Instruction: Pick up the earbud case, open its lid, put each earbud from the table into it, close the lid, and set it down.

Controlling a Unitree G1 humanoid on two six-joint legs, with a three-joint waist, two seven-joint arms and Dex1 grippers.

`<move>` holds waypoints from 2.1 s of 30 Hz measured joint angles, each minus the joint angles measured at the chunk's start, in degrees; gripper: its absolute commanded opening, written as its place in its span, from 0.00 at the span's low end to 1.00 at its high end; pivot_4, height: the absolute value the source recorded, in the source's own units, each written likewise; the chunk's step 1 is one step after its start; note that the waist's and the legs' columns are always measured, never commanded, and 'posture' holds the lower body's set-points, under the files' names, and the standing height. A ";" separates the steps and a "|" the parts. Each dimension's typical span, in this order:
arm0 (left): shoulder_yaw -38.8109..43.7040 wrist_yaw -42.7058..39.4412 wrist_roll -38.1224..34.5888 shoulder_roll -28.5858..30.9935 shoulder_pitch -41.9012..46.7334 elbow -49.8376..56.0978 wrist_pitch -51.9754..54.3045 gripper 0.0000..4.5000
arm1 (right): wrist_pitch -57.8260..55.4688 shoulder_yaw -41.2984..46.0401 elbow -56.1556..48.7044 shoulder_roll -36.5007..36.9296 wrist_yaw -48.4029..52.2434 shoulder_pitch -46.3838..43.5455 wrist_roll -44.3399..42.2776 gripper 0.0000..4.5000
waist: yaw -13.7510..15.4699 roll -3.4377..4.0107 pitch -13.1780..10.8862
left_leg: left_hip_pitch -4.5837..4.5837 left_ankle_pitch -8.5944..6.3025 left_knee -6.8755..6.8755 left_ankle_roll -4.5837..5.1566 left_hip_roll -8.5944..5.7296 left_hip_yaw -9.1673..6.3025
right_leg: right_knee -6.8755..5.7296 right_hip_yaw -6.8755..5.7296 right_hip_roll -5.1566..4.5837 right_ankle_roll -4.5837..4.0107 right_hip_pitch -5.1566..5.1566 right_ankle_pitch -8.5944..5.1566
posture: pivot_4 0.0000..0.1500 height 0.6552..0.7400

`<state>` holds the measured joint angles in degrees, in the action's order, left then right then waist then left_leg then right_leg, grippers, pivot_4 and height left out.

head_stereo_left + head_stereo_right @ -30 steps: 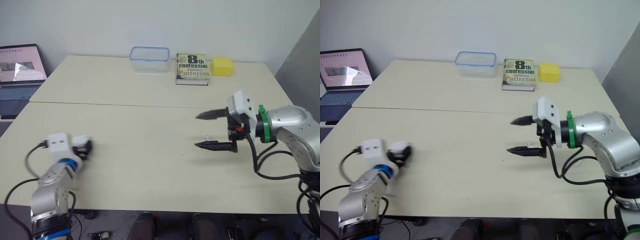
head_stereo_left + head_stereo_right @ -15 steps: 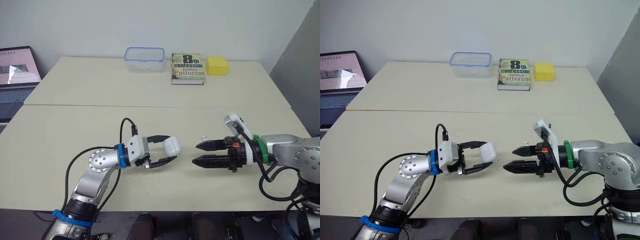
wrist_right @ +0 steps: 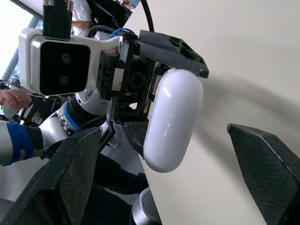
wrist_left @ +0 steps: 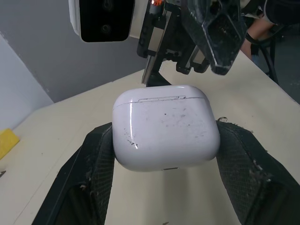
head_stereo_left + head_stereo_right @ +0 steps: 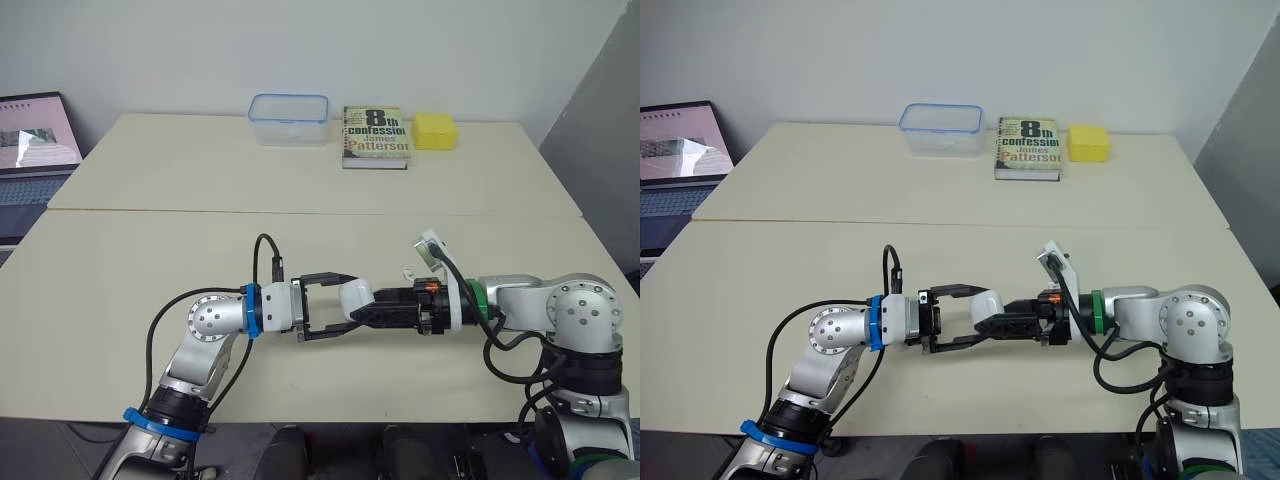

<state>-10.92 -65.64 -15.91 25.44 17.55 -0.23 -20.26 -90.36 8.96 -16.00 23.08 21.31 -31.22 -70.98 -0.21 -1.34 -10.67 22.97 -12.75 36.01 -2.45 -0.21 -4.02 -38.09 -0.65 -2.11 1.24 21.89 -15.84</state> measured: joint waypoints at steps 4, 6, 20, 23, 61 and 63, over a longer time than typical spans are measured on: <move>0.00 0.05 0.42 -0.01 0.00 -0.01 -0.33 0.62 | -0.06 -0.17 0.81 -1.71 -1.46 -0.18 -0.07 1.00 | -0.08 0.00 0.00 | 0.00 0.00 0.00 0.00 0.02 0.00 | -0.01 0.00 0.03 0.00 0.02 0.00 | 1.00 1.00; 0.00 0.06 0.46 -0.01 0.00 -0.01 -0.40 0.62 | -0.07 -0.17 1.03 -1.91 -1.86 -0.62 -0.07 1.00 | -0.11 0.00 0.00 | 0.01 0.00 0.00 0.00 0.02 0.01 | -0.01 0.01 0.03 0.00 0.02 0.00 | 1.00 1.00; 0.00 0.29 1.11 -0.43 0.06 -0.91 -2.08 0.62 | -1.00 -1.13 1.97 -1.60 -2.47 -0.91 -0.97 0.18 | -0.23 0.01 -0.01 | 0.03 0.00 -0.01 0.00 0.02 0.02 | -0.02 0.02 0.04 0.00 0.07 0.00 | 1.00 1.00; 0.00 0.29 1.34 -0.58 0.06 -1.16 -2.84 0.62 | -1.06 -1.15 2.29 -1.45 -2.33 -0.91 -1.18 0.18 | -0.23 0.01 -0.01 | 0.03 0.00 -0.01 0.00 0.03 0.01 | -0.02 0.01 0.04 0.00 0.07 0.00 | 1.00 1.00; -7.37 4.88 -8.33 10.01 13.04 17.79 58.55 1.00 | 36.50 -36.79 -10.95 28.27 29.99 -8.86 41.77 0.18 | -1.46 0.19 -0.15 | 0.37 0.01 0.04 -0.01 0.04 -0.14 | -0.04 -0.06 0.07 0.52 0.38 -0.25 | 1.00 1.00; -7.89 4.77 -7.48 9.87 13.34 17.40 57.57 1.00 | 36.92 -37.05 -11.29 27.91 30.96 -8.86 42.90 0.18 | -1.39 0.19 -0.15 | 0.38 0.01 0.04 -0.01 0.02 -0.16 | -0.03 -0.07 0.05 0.52 0.38 -0.25 | 1.00 1.00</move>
<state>-18.81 -60.87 -23.39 35.31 30.89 17.17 37.31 -53.45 -28.09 -27.28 51.00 52.28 -40.09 -28.07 -1.61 -1.14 -10.82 23.35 -12.74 36.05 -2.46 -0.19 -4.18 -38.12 -0.72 -2.06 1.75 22.27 -16.08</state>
